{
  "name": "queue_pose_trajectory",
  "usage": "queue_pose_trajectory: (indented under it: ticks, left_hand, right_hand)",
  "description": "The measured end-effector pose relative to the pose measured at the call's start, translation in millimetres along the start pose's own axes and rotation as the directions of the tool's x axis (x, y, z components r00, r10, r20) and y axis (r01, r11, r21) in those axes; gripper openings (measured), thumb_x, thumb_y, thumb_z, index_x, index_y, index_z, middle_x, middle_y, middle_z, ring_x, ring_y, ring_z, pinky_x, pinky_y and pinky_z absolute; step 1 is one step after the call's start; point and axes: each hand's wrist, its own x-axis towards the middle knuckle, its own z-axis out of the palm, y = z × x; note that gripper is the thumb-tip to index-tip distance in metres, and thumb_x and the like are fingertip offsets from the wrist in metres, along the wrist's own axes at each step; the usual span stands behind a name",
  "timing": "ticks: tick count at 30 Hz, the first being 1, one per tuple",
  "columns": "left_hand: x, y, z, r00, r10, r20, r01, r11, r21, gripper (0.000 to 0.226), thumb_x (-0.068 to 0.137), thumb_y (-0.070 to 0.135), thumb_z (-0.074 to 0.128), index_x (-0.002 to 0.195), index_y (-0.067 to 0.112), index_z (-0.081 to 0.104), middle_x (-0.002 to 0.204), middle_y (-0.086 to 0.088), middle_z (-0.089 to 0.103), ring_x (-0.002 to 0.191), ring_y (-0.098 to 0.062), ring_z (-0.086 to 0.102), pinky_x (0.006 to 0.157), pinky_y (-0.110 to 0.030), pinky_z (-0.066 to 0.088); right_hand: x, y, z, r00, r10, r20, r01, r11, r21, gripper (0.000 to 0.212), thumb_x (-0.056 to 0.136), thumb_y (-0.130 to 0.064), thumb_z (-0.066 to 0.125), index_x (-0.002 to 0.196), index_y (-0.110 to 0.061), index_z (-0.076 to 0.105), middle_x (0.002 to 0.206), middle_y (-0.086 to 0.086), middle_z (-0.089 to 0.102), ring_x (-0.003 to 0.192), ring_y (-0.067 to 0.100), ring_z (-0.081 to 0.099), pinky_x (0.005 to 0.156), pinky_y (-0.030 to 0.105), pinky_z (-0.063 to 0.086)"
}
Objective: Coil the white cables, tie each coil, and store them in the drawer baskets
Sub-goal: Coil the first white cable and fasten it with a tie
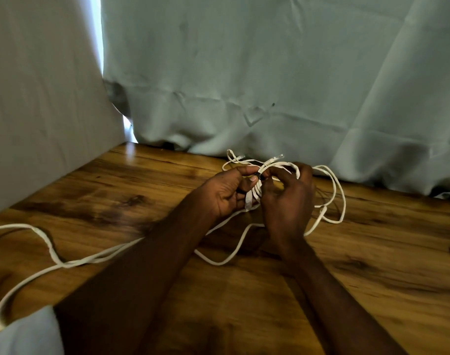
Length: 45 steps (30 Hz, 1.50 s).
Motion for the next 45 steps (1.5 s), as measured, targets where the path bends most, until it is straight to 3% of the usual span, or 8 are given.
queue_pose_trajectory:
  ticks: [10,14,17,21,29,34,39,45]
  left_hand:
    - [-8,15,-2,0.996,0.015,0.085,0.002,0.981,-0.196,0.037,0.098,-0.014,0.042,0.123,0.004,0.063,0.094,-0.012,0.071,0.072,-0.019,0.073,0.063,-0.033,0.062]
    - [-15,22,-4,0.995,0.021,0.093,-0.006,0.986,-0.165,0.028,0.101,-0.012,0.039,0.102,0.006,0.061,0.078,-0.017,0.07,0.054,-0.02,0.07,0.053,-0.03,0.06]
    - [-17,27,-6,0.995,0.093,0.026,-0.09,0.991,-0.098,0.028,0.102,-0.012,0.04,0.117,0.002,0.06,0.085,-0.02,0.064,0.051,-0.018,0.069,0.048,-0.026,0.058]
    - [-13,31,-12,0.989,0.142,0.032,-0.141,0.989,-0.047,0.031,0.103,-0.011,0.04,0.129,-0.003,0.054,0.082,-0.021,0.064,0.059,-0.025,0.069,0.057,-0.03,0.062]
    - [-5,30,-19,0.989,0.146,-0.004,-0.144,0.981,0.131,0.023,0.101,-0.003,0.048,0.114,0.001,0.067,0.101,-0.032,0.071,0.067,-0.024,0.065,0.068,-0.033,0.061]
    - [-8,23,-9,0.798,0.595,0.094,-0.531,0.623,0.575,0.019,0.086,0.004,0.072,0.104,0.008,0.069,0.094,-0.009,0.076,0.077,-0.02,0.071,0.076,-0.031,0.056]
    - [-12,13,-8,0.63,0.734,0.253,-0.4,0.028,0.916,0.028,0.079,0.037,0.071,0.103,0.033,0.058,0.093,0.01,0.071,0.089,-0.019,0.066,0.072,-0.038,0.054]
    - [-10,16,-17,0.583,0.759,0.291,-0.475,0.027,0.88,0.026,0.078,0.049,0.061,0.093,0.028,0.066,0.081,0.008,0.072,0.08,-0.015,0.068,0.069,-0.04,0.054]
  right_hand:
    - [3,-14,-7,0.994,-0.002,-0.108,0.033,0.959,0.282,0.044,0.084,-0.005,0.069,0.122,-0.026,0.066,0.121,-0.001,0.06,0.11,0.014,0.061,0.094,0.039,0.053]
    - [15,-2,-9,0.989,0.144,-0.017,-0.126,0.909,0.397,0.067,0.083,-0.001,0.074,0.137,-0.038,0.058,0.13,-0.004,0.061,0.121,0.009,0.058,0.102,0.039,0.051]
    - [18,2,-9,0.996,-0.046,0.073,0.025,0.962,0.271,0.076,0.081,-0.003,0.079,0.145,-0.033,0.053,0.15,-0.003,0.046,0.136,0.009,0.045,0.111,0.019,0.039]
    - [19,6,-7,0.936,-0.282,0.209,0.256,0.956,0.143,0.056,0.089,-0.01,0.076,0.14,-0.026,0.06,0.14,-0.002,0.058,0.128,0.017,0.055,0.104,0.037,0.048]
    - [14,-3,-1,0.965,-0.039,0.258,-0.069,0.916,0.396,0.028,0.094,-0.006,0.069,0.117,-0.02,0.073,0.11,-0.009,0.075,0.101,0.002,0.069,0.087,0.028,0.056]
    - [15,-4,1,0.97,0.181,0.165,-0.236,0.868,0.438,0.016,0.097,-0.009,0.066,0.109,-0.016,0.073,0.103,-0.003,0.076,0.097,0.009,0.071,0.093,0.038,0.057]
    - [14,-6,3,0.961,0.231,0.152,-0.275,0.859,0.433,0.016,0.095,-0.01,0.068,0.11,-0.015,0.073,0.104,0.0,0.076,0.1,0.016,0.072,0.094,0.048,0.057]
    - [12,-9,2,0.951,0.25,0.18,-0.306,0.84,0.448,0.015,0.094,-0.009,0.07,0.107,-0.015,0.075,0.099,-0.002,0.077,0.095,0.016,0.073,0.09,0.049,0.06]
